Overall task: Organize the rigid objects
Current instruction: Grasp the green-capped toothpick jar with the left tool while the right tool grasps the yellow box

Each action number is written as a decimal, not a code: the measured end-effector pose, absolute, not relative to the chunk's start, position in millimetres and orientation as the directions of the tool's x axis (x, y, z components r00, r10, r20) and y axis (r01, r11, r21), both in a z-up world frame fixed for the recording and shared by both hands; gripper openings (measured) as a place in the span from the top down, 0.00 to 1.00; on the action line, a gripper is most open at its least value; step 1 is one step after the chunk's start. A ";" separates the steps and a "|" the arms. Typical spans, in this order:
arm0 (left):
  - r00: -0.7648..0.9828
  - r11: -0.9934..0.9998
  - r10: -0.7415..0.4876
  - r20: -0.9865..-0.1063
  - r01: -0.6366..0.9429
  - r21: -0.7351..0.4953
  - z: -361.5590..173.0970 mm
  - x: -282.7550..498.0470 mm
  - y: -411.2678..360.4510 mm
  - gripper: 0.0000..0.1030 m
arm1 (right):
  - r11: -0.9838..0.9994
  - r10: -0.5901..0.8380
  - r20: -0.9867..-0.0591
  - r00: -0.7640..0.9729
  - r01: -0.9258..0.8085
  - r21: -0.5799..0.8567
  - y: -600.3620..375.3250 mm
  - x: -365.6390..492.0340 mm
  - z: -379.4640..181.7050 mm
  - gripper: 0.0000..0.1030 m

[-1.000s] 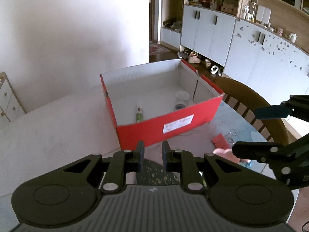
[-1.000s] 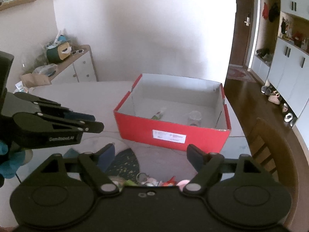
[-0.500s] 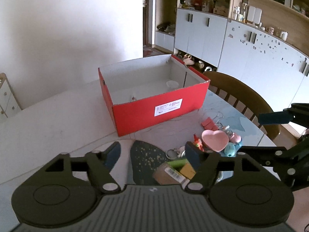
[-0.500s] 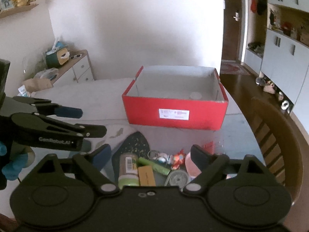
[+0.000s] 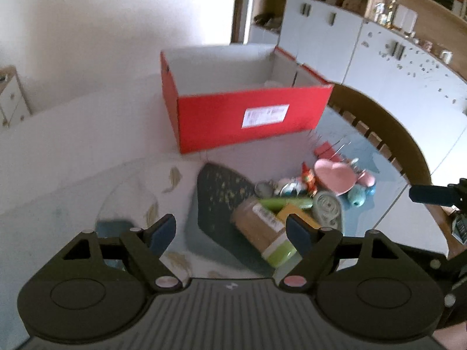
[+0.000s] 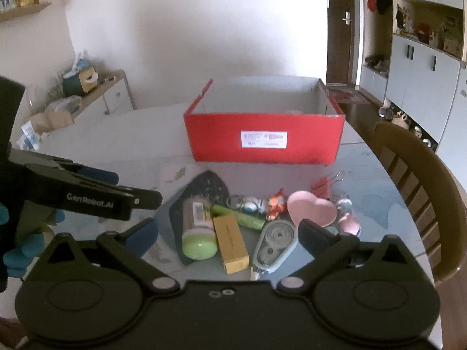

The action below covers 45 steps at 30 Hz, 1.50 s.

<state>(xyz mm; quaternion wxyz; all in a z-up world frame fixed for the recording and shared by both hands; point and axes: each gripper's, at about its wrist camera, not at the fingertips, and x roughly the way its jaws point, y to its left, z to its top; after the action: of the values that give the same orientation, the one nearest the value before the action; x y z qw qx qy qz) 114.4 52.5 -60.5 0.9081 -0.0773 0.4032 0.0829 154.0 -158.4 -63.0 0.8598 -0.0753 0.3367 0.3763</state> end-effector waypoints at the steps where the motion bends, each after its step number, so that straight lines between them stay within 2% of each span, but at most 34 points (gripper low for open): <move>1: 0.652 0.972 0.088 -0.753 -0.221 -0.078 -65.5 115.5 53.1 0.20 | 0.704 0.591 -0.640 0.491 -0.702 0.111 -156.4 153.5 -66.4 0.01; 8: 0.596 0.950 0.070 -0.800 -0.283 -0.128 -93.8 125.6 56.0 0.20 | 0.660 0.570 -0.675 0.469 -0.750 0.036 -141.8 155.4 -91.9 0.04; 13: 0.566 0.948 0.063 -0.822 -0.291 -0.128 -106.3 137.2 50.6 0.20 | 0.622 0.558 -0.710 0.430 -0.783 0.015 -133.8 163.4 -108.7 0.10; 23: 0.505 0.903 0.052 -0.861 -0.393 -0.176 -123.1 164.4 56.4 0.20 | 0.547 0.562 -0.741 0.368 -0.837 -0.002 -118.2 176.5 -123.1 0.30; 27: 0.500 0.900 0.051 -0.864 -0.398 -0.177 -126.0 171.2 53.4 0.20 | 0.531 0.558 -0.751 0.354 -0.847 -0.005 -114.6 183.3 -126.7 0.41; 37: 0.481 0.863 0.018 -0.876 -0.450 -0.229 -138.6 183.4 55.1 0.19 | 0.515 0.549 -0.774 0.316 -0.857 0.015 -110.4 195.0 -142.4 0.56; 40: 0.487 0.861 0.016 -0.873 -0.450 -0.235 -139.3 185.1 54.9 0.20 | 0.515 0.540 -0.785 0.305 -0.857 0.021 -105.9 197.8 -146.7 0.60; 45: 0.502 0.858 0.004 -0.865 -0.446 -0.255 -139.4 185.5 56.1 0.33 | 0.528 0.532 -0.795 0.292 -0.848 0.041 -101.2 204.3 -152.0 0.62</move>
<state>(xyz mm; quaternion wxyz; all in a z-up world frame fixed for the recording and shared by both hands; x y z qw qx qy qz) 185.5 56.1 -139.4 0.8357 -0.2299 0.4804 0.1345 204.3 -101.2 -152.0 0.7788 -0.1992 0.3969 0.4431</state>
